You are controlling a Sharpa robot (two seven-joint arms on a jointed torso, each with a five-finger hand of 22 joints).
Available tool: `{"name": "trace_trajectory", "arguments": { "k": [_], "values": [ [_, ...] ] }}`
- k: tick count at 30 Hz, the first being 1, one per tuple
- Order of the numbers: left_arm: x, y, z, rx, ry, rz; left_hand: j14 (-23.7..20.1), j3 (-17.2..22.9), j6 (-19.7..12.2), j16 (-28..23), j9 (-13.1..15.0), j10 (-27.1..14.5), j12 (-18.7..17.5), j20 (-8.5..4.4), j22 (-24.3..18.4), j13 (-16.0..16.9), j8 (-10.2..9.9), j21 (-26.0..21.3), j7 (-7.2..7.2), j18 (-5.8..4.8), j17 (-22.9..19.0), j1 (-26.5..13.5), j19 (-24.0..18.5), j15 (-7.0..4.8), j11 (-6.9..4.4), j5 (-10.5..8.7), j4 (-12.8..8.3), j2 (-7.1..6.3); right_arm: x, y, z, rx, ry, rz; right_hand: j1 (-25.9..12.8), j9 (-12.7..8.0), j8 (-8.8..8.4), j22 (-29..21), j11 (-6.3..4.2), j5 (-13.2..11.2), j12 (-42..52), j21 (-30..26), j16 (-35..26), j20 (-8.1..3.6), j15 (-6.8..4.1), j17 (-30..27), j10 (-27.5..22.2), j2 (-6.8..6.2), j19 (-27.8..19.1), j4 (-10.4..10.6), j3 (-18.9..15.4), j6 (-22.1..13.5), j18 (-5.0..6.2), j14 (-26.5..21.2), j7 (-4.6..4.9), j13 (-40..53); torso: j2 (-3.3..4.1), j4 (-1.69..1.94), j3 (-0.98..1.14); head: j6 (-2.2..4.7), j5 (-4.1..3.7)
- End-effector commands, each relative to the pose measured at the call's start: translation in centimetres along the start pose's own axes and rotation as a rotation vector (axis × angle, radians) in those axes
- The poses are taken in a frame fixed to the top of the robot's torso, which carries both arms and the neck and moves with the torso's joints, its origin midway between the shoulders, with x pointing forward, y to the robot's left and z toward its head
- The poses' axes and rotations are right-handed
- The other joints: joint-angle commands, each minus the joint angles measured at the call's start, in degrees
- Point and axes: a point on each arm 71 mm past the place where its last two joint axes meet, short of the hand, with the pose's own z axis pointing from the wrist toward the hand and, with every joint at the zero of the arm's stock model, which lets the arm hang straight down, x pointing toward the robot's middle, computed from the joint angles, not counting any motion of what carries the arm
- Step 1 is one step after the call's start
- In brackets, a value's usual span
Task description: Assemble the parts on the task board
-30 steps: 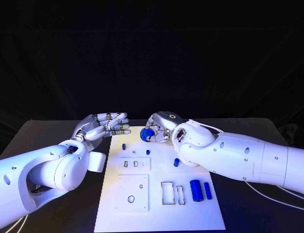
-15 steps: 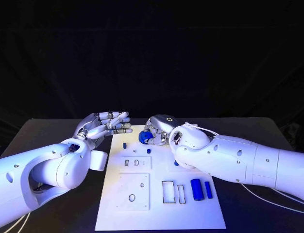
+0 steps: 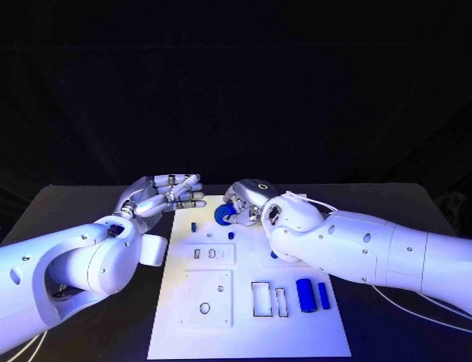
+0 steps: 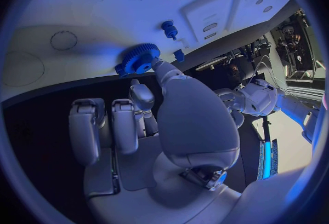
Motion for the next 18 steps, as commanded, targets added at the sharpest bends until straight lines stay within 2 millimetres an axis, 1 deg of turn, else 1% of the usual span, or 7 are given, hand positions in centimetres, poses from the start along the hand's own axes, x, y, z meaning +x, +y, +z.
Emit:
{"name": "trace_trajectory", "arguments": {
  "k": [1, 4, 9, 15, 18],
  "values": [
    [0.28, -0.12, 0.02, 0.005, 0.018, -0.008, -0.32, -0.17, 0.07, -0.27, -0.07, -0.01, -0.26, 0.17, -0.09, -0.06, -0.30, -0.03, 0.55, 0.64, 0.09, 0.50, -0.22, -0.04, 0.52, -0.33, 0.06, -0.09, 0.15, 0.21, 0.01, -0.015, 0.017, -0.001, -0.29, -0.06, -0.26, 10.59, 0.10, -0.10, -0.35, -0.25, 0.08, 0.50, 0.31, 4.77, -0.45, -0.30, 2.41, 0.08, -0.59, -0.31, -0.82, 3.86, 0.01, -0.14, 0.00, 0.03, 0.01, 0.02, -0.05],
    [0.26, -0.11, 0.02, 0.005, 0.018, -0.008, -0.32, -0.17, 0.07, -0.27, -0.07, -0.01, -0.26, 0.17, -0.09, -0.06, -0.30, -0.03, 0.55, 0.64, 0.09, 0.50, -0.22, -0.04, 0.52, -0.33, 0.06, -0.09, 0.24, 0.22, -0.04, -0.016, 0.029, 0.002, -0.65, -0.02, -0.26, 10.59, 0.14, 0.11, -0.25, -0.28, 0.11, 0.66, 0.40, 4.84, -0.51, -0.25, 2.40, 0.44, -1.27, 0.13, -0.81, 3.86, 0.00, -0.04, -0.01, 0.05, 0.00, -0.04, -0.07],
    [0.22, -0.12, 0.01, 0.004, 0.016, -0.008, -0.32, -0.17, 0.07, -0.27, -0.07, -0.01, -0.26, 0.17, -0.09, -0.06, -0.30, -0.03, 0.55, 0.64, 0.09, 0.50, -0.22, -0.04, 0.52, -0.33, 0.06, -0.09, 0.31, -0.03, -0.17, -0.012, 0.043, 0.003, -0.89, 0.17, 0.09, 10.72, -0.02, 0.67, 0.15, -0.22, 0.13, 0.74, 0.32, 4.90, -0.34, 0.10, 2.49, 0.79, -1.82, 1.31, -0.83, 3.87, -0.23, 0.33, -0.01, 0.00, 0.01, -0.04, -0.01],
    [0.19, -0.13, -0.01, 0.004, 0.016, -0.007, -0.32, -0.17, 0.07, -0.27, -0.07, -0.01, -0.26, 0.17, -0.09, -0.06, -0.30, -0.03, 0.55, 0.64, 0.09, 0.50, -0.22, -0.04, 0.52, -0.33, 0.06, -0.09, 0.39, -0.41, -0.42, -0.007, 0.066, 0.008, -1.17, 0.44, 0.67, 10.98, -0.37, 1.45, 1.48, -0.04, 0.26, 0.59, 0.06, 5.20, 0.55, 0.62, 2.68, 1.09, -2.27, 3.03, -0.89, 3.93, -0.66, 1.60, 0.00, 0.01, 0.03, -0.02, -0.03],
    [0.15, -0.13, -0.03, 0.004, 0.014, -0.007, -0.32, -0.17, 0.07, -0.27, -0.07, -0.01, -0.26, 0.17, -0.09, -0.06, -0.30, -0.03, 0.55, 0.64, 0.09, 0.50, -0.22, -0.04, 0.52, -0.33, 0.06, -0.09, 0.55, -0.55, -0.55, -0.004, 0.091, 0.015, -2.12, 0.49, 0.77, 11.15, -0.52, 1.61, 2.35, 0.08, 0.40, 0.45, -0.08, 5.53, 1.15, 0.89, 2.82, 1.71, -2.79, 3.63, -0.94, 4.00, -0.84, 2.42, 0.01, -0.02, 0.03, -0.13, 0.09]
  ]
}}
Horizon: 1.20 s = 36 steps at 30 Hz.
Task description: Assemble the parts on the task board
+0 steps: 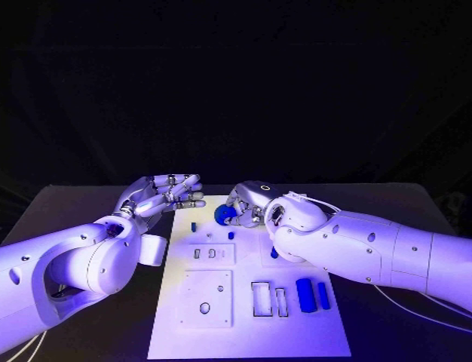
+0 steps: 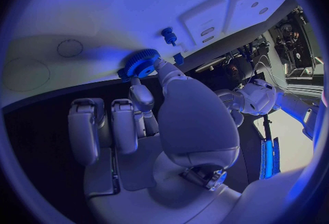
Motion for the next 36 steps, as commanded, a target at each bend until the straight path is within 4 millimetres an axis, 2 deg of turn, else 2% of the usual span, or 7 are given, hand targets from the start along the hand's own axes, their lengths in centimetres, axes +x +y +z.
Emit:
{"name": "trace_trajectory", "arguments": {
  "k": [1, 6, 9, 23, 29, 32, 36],
  "values": [
    [0.2, -0.1, 0.0, 0.006, 0.016, -0.007, -0.32, -0.17, 0.07, -0.27, -0.07, -0.01, -0.26, 0.08, -0.09, -0.06, -0.18, -0.03, 0.55, 0.64, 0.05, 0.50, -0.13, -0.04, 0.52, -0.33, 0.07, -0.09, 0.5, 0.0, -0.1, -0.007, 0.060, 0.007, -1.67, 0.05, 0.18, 11.21, 0.12, 0.22, 0.55, 0.16, 0.45, 0.01, -0.10, 5.67, 0.63, 0.22, 2.86, 0.82, -0.80, 0.54, -0.96, 4.03, -0.01, 0.50, 0.02, -0.05, 0.00, -0.10, 0.14],
    [0.3, -0.1, 0.0, 0.006, 0.016, -0.007, -0.33, -0.17, 0.07, -0.29, -0.07, -0.01, -0.27, 0.09, -0.10, -0.06, -0.19, -0.03, 0.55, 0.64, 0.05, 0.50, -0.14, -0.04, 0.53, -0.33, 0.07, -0.09, 0.5, -0.2, -0.1, 0.005, 0.061, 0.020, -4.74, -0.18, -0.47, 11.32, 0.27, -0.92, 1.42, 0.18, 0.63, 0.01, -0.01, 6.08, 0.98, 0.65, 2.92, 3.23, -2.75, 0.30, -0.98, 4.11, 0.12, 1.35, 0.03, 0.08, 0.01, -0.12, 0.11],
    [0.3, -0.1, 0.0, 0.006, 0.017, -0.008, -0.35, -0.18, 0.07, -0.34, -0.07, -0.03, -0.31, 0.10, -0.11, -0.06, -0.22, -0.04, 0.56, 0.64, 0.06, 0.52, -0.17, -0.03, 0.54, -0.33, 0.07, -0.08, 0.4, -0.5, -0.2, 0.015, 0.057, 0.024, -4.80, -0.19, -0.49, 11.39, 0.28, -0.99, 1.67, 0.24, 0.68, 0.02, 0.00, 6.21, 1.14, 0.66, 2.98, 3.30, -2.84, 0.30, -1.00, 4.13, 0.12, 1.61, 0.08, 0.17, 0.00, -0.12, 0.08],
    [0.0, -0.1, 0.0, 0.006, 0.008, -0.004, -0.37, -0.14, 0.07, -0.40, -0.07, -0.05, -0.36, 0.12, -0.12, -0.07, -0.24, -0.05, 0.55, 0.64, 0.07, 0.61, -0.21, -0.02, 0.55, -0.32, 0.04, -0.03, -0.2, -1.5, -1.0, 0.037, 0.020, 0.027, -4.33, -0.19, -0.55, 11.63, 0.21, 0.45, 2.29, 0.41, 0.80, 0.02, -0.02, 6.50, 1.45, 0.95, 3.16, 3.34, -3.06, 0.68, -1.06, 4.19, 0.05, 2.22, -0.03, -0.05, 0.03, -0.26, 0.38],
    [-0.1, -0.1, 0.0, 0.006, 0.004, -0.003, -0.37, -0.14, 0.07, -0.40, -0.07, -0.05, -0.36, 0.12, -0.12, -0.07, -0.24, -0.05, 0.55, 0.64, 0.07, 0.61, -0.21, -0.02, 0.55, -0.32, 0.04, -0.03, -1.6, -2.3, -2.2, 0.028, -0.039, 0.052, -2.92, -0.17, -0.56, 11.92, 0.06, 1.02, 2.67, 0.64, 0.88, -0.05, -0.14, 6.68, 1.68, 1.40, 3.39, 2.73, -2.65, 1.11, -1.14, 4.23, -0.08, 2.62, -0.08, -0.04, 0.02, -0.03, 0.26],
    [-0.2, -0.1, 0.0, 0.007, 0.004, -0.002, -0.38, -0.13, 0.07, -0.44, -0.07, -0.05, -0.39, 0.13, -0.13, -0.07, -0.26, -0.06, 0.56, 0.64, 0.08, 0.65, -0.24, -0.01, 0.55, -0.33, 0.03, -0.01, -2.7, -3.2, -3.3, 0.013, -0.040, 0.076, -1.26, -0.18, -0.62, 11.85, -0.01, 0.66, 2.63, 0.55, 0.85, -0.13, -0.22, 6.61, 1.61, 1.55, 3.32, 1.74, -2.17, 1.33, -1.11, 4.21, -0.13, 2.64, -0.18, -0.20, 0.01, 0.18, 0.24],
    [-0.2, -0.1, 0.0, 0.007, 0.005, -0.003, -0.38, -0.13, 0.07, -0.44, -0.06, -0.05, -0.39, 0.13, -0.14, -0.07, -0.27, -0.06, 0.55, 0.64, 0.08, 0.65, -0.25, -0.01, 0.55, -0.33, 0.02, -0.01, -4.1, -5.5, -5.0, -0.011, 0.032, 0.140, -0.22, -0.36, -1.08, 10.25, -0.05, 0.20, 2.82, -0.98, 1.10, -0.13, -0.20, 7.32, 1.49, 0.30, 1.89, 0.83, -2.94, 0.89, -0.60, 4.32, -0.25, 2.90, -0.61, -0.70, -0.04, 0.20, 0.28]
  ]
}}
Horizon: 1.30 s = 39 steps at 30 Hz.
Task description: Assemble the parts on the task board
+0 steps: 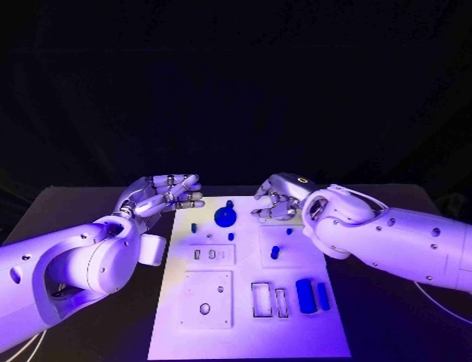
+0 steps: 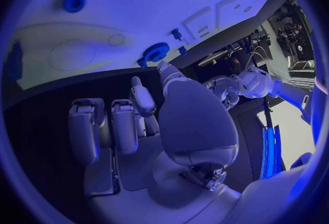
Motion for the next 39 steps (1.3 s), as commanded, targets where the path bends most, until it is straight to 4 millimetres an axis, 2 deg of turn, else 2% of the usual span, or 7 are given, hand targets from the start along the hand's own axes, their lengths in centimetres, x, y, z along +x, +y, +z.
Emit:
{"name": "trace_trajectory", "arguments": {
  "k": [1, 2, 8, 14, 24, 29, 39],
  "values": [
    [0.2, -0.1, 0.0, 0.008, 0.016, -0.007, -0.38, -0.13, 0.07, -0.16, -0.06, 0.16, -0.40, 0.13, -0.09, -0.07, -0.27, -0.06, 0.55, 0.65, 0.05, 0.66, -0.25, -0.01, 0.34, -0.33, 0.02, -0.01, -0.5, -0.9, -0.8, -0.054, 0.071, 0.091, 1.14, -0.11, -0.45, 10.04, -0.01, -0.16, 0.33, -0.94, 0.50, -0.14, -0.23, 7.55, 0.15, -0.52, 1.72, -0.84, -0.34, -0.04, -0.54, 4.35, -0.17, 0.24, -0.44, -0.53, -0.07, 0.13, -0.01],
    [0.2, -0.1, 0.1, 0.008, 0.017, -0.008, -0.38, -0.13, 0.07, -0.16, -0.06, 0.16, -0.40, 0.13, -0.09, -0.07, -0.27, -0.06, 0.55, 0.65, 0.05, 0.66, -0.25, -0.01, 0.34, -0.33, 0.02, -0.01, -1.0, -2.1, -1.5, -0.054, 0.080, 0.110, 1.75, -0.11, -0.49, 9.92, -0.06, -0.14, 0.42, -1.09, 0.56, -0.17, -0.26, 7.71, 0.12, -0.53, 1.58, -1.25, -0.40, 0.00, -0.50, 4.37, -0.25, 0.34, -0.60, -0.69, -0.09, 0.05, -0.09],
    [0.2, 0.0, 0.2, 0.007, 0.018, -0.008, -0.37, -0.13, 0.08, -0.16, -0.06, 0.17, -0.40, 0.14, -0.09, -0.06, -0.27, -0.07, 0.54, 0.65, 0.06, 0.68, -0.26, -0.01, 0.34, -0.33, 0.01, -0.01, -2.7, -6.7, -3.6, -0.037, 0.071, 0.182, 6.33, -0.13, -0.57, 9.11, -0.34, 1.48, -0.79, -2.02, 0.15, -0.41, -0.53, 6.86, -1.13, -0.35, 0.76, -4.06, 0.30, 0.45, -0.22, 4.11, -0.41, -0.67, -0.91, -0.96, -0.02, -0.09, -0.66],
    [0.2, 0.0, 0.3, 0.007, 0.017, -0.008, -0.37, -0.13, 0.08, -0.16, -0.06, 0.17, -0.40, 0.14, -0.09, -0.06, -0.27, -0.07, 0.54, 0.65, 0.06, 0.68, -0.26, -0.01, 0.34, -0.33, 0.01, -0.01, -3.4, -9.9, -4.8, 0.012, 0.051, 0.193, 7.55, -0.26, -0.86, 9.07, -0.17, 2.16, -1.35, -2.14, 0.15, -0.38, -0.43, 6.98, -1.52, -0.49, 0.70, -4.91, 0.46, 0.23, -0.21, 4.12, -0.17, -1.15, -0.95, -1.06, 0.23, -0.18, -0.71],
    [0.1, 0.1, 0.4, 0.007, 0.015, -0.007, -0.37, -0.13, 0.08, -0.16, -0.06, 0.17, -0.40, 0.14, -0.09, -0.06, -0.27, -0.07, 0.54, 0.65, 0.06, 0.68, -0.26, -0.01, 0.34, -0.33, 0.01, -0.01, -2.3, -11.8, -5.2, 0.059, 0.063, 0.172, 7.97, -0.51, -1.43, 8.94, 0.29, 2.86, -1.81, -2.35, 0.15, -0.17, -0.08, 7.04, -1.82, -0.56, 0.56, -5.25, 0.38, -0.58, -0.17, 4.13, 0.40, -1.55, -0.80, -0.93, 0.20, -0.42, -0.83],
    [0.1, 0.1, 0.4, 0.006, 0.014, -0.007, -0.37, -0.13, 0.08, -0.16, -0.06, 0.17, -0.40, 0.14, -0.09, -0.06, -0.27, -0.07, 0.54, 0.65, 0.06, 0.68, -0.26, -0.01, 0.34, -0.33, 0.01, -0.01, -1.4, -12.2, -5.2, 0.072, 0.088, 0.165, 8.06, -0.55, -1.52, 9.18, 0.39, 3.32, -1.90, -2.13, 0.26, -0.09, 0.00, 7.33, -1.89, -0.54, 0.78, -5.32, 0.39, -0.70, -0.25, 4.20, 0.50, -1.62, -0.88, -1.01, 0.08, -0.49, -0.71],
    [0.0, 0.1, 0.4, 0.005, 0.012, -0.006, -0.33, -0.13, 0.12, -0.20, -0.05, 0.21, -0.43, 0.15, -0.10, -0.05, -0.29, -0.07, 0.50, 0.65, 0.09, 0.76, -0.30, -0.02, 0.31, -0.33, -0.03, 0.00, -0.5, -12.3, -4.7, 0.082, 0.103, 0.154, 8.00, -0.46, -1.29, 9.45, 0.47, 3.63, -1.64, -1.89, 0.33, 0.01, 0.10, 7.51, -1.68, -0.32, 1.02, -5.27, 0.42, -0.24, -0.33, 4.25, 0.58, -1.38, -0.92, -1.01, 0.17, -1.00, -0.63]
  ]
}}
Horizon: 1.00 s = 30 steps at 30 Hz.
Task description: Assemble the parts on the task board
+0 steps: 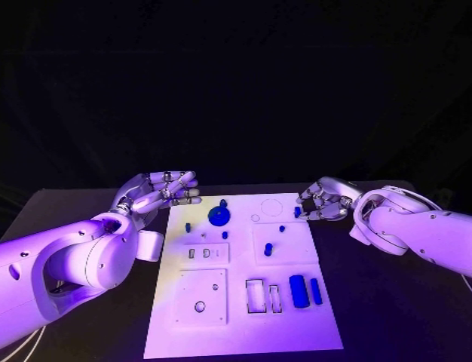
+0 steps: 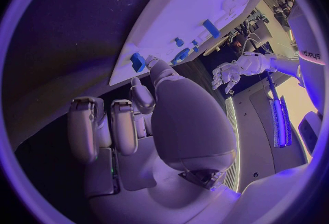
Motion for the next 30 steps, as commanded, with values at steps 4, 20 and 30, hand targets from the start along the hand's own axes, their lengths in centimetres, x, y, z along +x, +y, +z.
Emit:
{"name": "trace_trajectory", "arguments": {
  "k": [4, 20, 30],
  "values": [
    [0.2, -0.1, 0.0, 0.006, 0.018, -0.008, -0.33, -0.13, 0.12, -0.20, -0.05, 0.21, -0.19, 0.15, -0.05, -0.06, -0.29, -0.07, 0.50, 0.65, 0.05, 0.76, -0.30, -0.02, 0.31, -0.33, -0.03, 0.00, 0.4, 0.1, 0.4, -0.004, 0.021, -0.023, 0.34, 0.10, 0.23, 9.63, 0.05, 0.34, 0.33, 0.39, 0.04, 0.06, 0.12, 7.58, 0.23, 0.46, 1.16, -0.10, 0.09, 0.50, -0.37, 4.27, 0.21, 0.31, 0.00, 0.01, 0.01, -0.32, 0.02],
    [0.1, -0.1, 0.1, 0.004, 0.015, -0.007, -0.32, -0.13, 0.13, -0.23, -0.05, 0.22, -0.21, 0.16, -0.06, -0.05, -0.31, -0.08, 0.49, 0.65, 0.06, 0.79, -0.32, -0.02, 0.31, -0.33, -0.03, 0.02, 1.0, 0.3, 1.2, 0.011, 0.033, -0.029, 0.88, 0.49, 1.41, 10.48, -0.39, 0.23, 1.33, 1.17, 0.14, -0.06, -0.18, 7.86, 1.12, 1.71, 1.94, -0.39, 1.28, 2.91, -0.61, 4.34, -0.29, 1.19, -0.07, 0.01, 0.00, -0.75, 0.53],
    [0.1, -0.1, 0.1, 0.003, 0.014, -0.006, -0.32, -0.13, 0.13, -0.23, -0.05, 0.22, -0.21, 0.16, -0.06, -0.05, -0.31, -0.08, 0.49, 0.65, 0.06, 0.79, -0.32, -0.02, 0.31, -0.33, -0.03, 0.02, 1.2, 0.3, 1.3, 0.014, 0.044, -0.035, 0.89, 0.58, 1.74, 10.64, -0.59, 0.00, 1.55, 1.30, 0.20, -0.19, -0.34, 8.03, 1.31, 1.86, 2.08, -0.47, 1.58, 3.54, -0.65, 4.38, -0.53, 1.38, -0.09, -0.01, 0.03, -0.67, 0.63]
  ]
}}
